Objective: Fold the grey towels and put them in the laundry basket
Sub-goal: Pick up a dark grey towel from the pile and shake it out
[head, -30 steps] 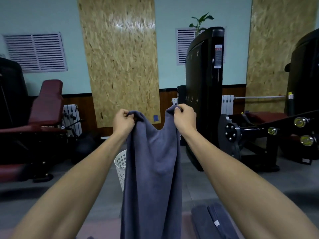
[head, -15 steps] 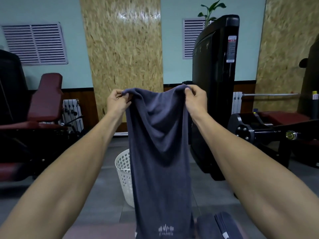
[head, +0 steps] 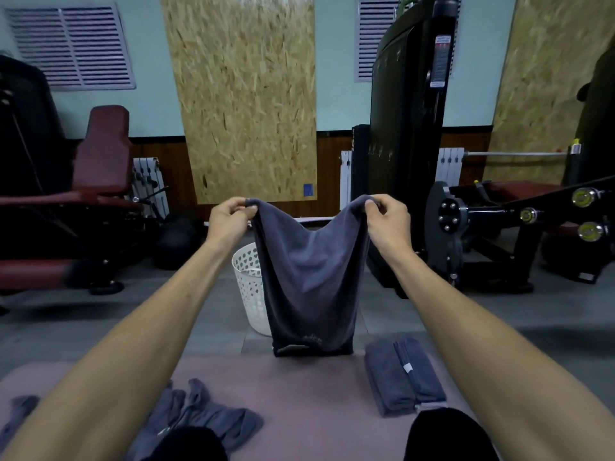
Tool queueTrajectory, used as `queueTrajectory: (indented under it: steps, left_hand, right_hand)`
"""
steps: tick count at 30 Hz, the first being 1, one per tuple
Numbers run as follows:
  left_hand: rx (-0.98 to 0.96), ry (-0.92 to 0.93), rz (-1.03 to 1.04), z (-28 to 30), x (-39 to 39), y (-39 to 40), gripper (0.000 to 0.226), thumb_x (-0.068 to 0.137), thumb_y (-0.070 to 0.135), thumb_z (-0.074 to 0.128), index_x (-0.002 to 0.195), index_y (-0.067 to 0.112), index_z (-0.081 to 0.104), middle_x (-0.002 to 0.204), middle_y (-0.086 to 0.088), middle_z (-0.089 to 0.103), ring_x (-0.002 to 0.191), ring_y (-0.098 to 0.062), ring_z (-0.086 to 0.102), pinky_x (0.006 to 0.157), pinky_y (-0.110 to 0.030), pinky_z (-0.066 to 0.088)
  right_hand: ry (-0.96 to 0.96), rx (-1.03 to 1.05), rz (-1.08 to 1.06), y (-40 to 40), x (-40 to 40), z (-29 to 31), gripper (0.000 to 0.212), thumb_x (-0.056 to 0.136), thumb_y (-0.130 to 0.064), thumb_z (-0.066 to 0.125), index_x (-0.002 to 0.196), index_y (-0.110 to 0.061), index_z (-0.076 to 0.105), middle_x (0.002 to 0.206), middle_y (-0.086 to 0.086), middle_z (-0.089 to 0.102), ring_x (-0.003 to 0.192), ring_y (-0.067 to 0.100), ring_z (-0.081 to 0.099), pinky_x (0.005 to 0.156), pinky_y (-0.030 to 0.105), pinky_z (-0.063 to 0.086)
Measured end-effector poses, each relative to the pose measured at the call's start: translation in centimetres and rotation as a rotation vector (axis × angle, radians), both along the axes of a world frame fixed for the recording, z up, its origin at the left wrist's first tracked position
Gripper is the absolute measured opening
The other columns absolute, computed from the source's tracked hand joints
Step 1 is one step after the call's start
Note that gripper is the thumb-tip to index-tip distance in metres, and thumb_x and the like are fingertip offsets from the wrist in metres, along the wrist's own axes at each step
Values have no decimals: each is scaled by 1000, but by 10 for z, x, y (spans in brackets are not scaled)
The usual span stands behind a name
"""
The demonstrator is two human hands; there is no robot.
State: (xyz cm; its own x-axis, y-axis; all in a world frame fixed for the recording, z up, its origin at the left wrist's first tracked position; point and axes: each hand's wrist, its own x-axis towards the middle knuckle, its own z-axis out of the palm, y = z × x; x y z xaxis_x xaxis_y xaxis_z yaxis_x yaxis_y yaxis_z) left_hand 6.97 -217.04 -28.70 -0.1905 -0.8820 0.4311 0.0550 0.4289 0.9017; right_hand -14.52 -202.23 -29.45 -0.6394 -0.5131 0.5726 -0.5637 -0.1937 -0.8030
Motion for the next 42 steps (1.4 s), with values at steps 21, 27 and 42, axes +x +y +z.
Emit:
queueTrajectory:
  steps: [21, 27, 42]
  left_hand:
    - [450, -552, -167, -213, -7, 23, 11, 88, 7, 67, 77, 9, 65, 61, -3, 55, 48, -10, 49, 41, -19, 45]
    - [478, -1054, -349, -298, -17, -33, 15, 88, 7, 61, 74, 13, 62, 47, -3, 57, 39, -17, 54, 43, -27, 52]
    - [322, -1475, -458, -537, -27, -157, 10, 85, 24, 64, 76, 21, 67, 83, -1, 71, 79, -19, 64, 67, -26, 48]
  right_hand:
    - [114, 730, 105, -25, -3, -199, 24, 89, -17, 55, 67, -14, 61, 78, 14, 70, 77, 32, 67, 75, 34, 53]
    - [339, 1340, 270, -81, -27, -276, 16, 88, -19, 57, 90, -9, 70, 105, 12, 68, 97, 30, 62, 82, 31, 52]
    - [434, 1532, 557, -211, -50, -494, 21, 94, -19, 48, 84, -12, 65, 98, 7, 66, 85, 26, 63, 70, 37, 56]
